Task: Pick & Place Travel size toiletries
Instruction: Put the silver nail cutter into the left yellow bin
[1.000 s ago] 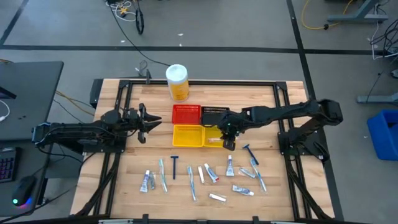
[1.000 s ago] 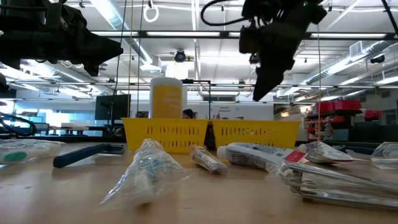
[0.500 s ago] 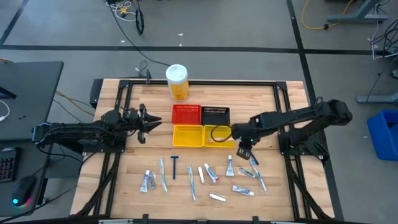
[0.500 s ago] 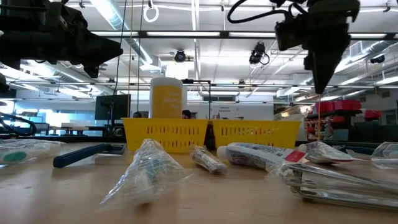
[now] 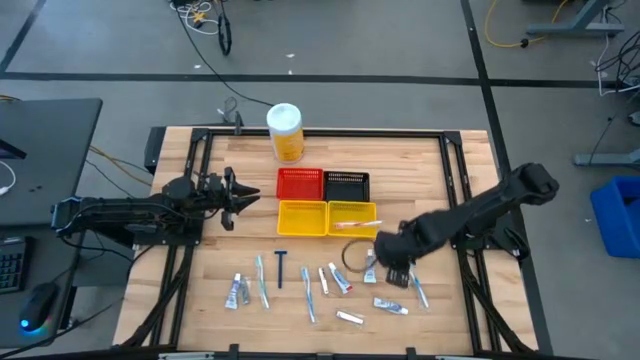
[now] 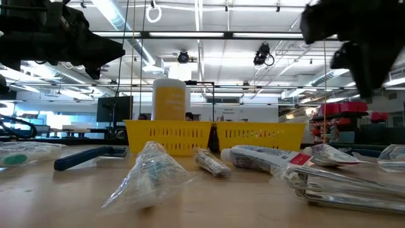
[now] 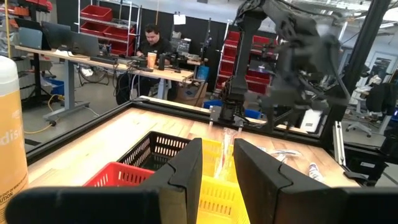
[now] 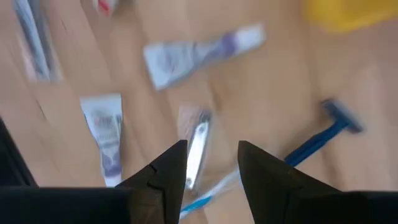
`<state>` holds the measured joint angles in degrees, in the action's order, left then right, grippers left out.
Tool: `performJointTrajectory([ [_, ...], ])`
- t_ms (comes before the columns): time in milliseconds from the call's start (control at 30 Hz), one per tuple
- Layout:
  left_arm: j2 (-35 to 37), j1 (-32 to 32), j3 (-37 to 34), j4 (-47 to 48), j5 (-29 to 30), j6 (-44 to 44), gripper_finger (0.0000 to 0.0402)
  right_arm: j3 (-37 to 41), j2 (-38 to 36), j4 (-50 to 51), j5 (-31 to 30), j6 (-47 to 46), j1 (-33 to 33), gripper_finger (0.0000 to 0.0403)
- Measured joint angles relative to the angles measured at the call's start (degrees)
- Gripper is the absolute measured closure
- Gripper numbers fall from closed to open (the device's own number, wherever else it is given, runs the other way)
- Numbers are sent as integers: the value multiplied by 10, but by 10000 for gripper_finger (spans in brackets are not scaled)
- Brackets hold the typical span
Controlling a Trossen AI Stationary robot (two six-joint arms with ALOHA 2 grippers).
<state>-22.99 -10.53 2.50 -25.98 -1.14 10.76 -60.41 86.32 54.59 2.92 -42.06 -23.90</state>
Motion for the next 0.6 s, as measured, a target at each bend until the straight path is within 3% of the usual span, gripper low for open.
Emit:
performJointTrajectory([
  [233, 0, 0, 0, 1, 1, 0, 302, 0, 72, -9, 3, -66, -50, 252],
  [600, 0, 0, 0, 0, 1, 10, 302, 0, 142, -32, 22, -59, -40, 245],
])
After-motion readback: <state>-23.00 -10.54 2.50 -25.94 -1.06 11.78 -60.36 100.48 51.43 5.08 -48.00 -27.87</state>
